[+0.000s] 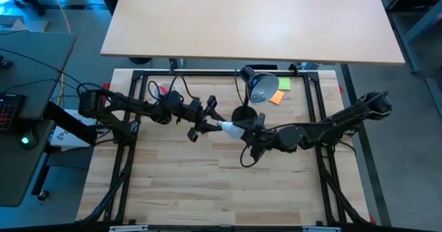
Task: Screw lightbulb
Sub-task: Insert the light bulb into the desk lamp
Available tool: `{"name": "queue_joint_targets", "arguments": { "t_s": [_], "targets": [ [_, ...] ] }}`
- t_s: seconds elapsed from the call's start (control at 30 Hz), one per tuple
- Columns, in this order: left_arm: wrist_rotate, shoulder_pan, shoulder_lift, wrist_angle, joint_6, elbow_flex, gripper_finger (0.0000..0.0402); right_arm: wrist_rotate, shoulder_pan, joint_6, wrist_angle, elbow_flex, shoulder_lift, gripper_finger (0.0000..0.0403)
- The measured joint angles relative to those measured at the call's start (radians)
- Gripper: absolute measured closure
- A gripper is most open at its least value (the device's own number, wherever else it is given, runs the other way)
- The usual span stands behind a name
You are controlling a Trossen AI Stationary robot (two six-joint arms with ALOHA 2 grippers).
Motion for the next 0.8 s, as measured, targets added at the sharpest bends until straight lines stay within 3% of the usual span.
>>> {"name": "queue_joint_targets", "arguments": {
  "t_s": [0.13,0.27,0.43,0.57,0.63,0.8],
  "targets": [
    [0.039,0.041,0.001,-0.037,0.001,0.0,0.0208,0.079,0.022,0.037,0.007,0.0,0.0,0.0162],
    [0.072,0.109,0.001,-0.137,0.007,0.0,0.0183,0.232,0.076,0.07,-0.046,0.04,0.0,0.0162],
    [-0.073,0.159,0.001,-0.307,0.109,0.0,0.0177,0.468,0.156,0.216,-0.242,0.167,0.0,0.0163],
    [-0.136,0.165,0.002,-0.325,0.156,0.0,0.0177,0.65,0.213,0.504,-0.555,0.306,0.0,0.0163],
    [-0.136,0.165,0.002,-0.324,0.148,0.006,0.0177,0.644,0.245,0.691,-0.755,0.384,0.0,0.0163],
    [-0.136,0.159,0.002,-0.326,0.15,0.025,0.0177,0.481,0.282,1.266,-1.306,0.58,0.0,0.0163]
  ]
}}
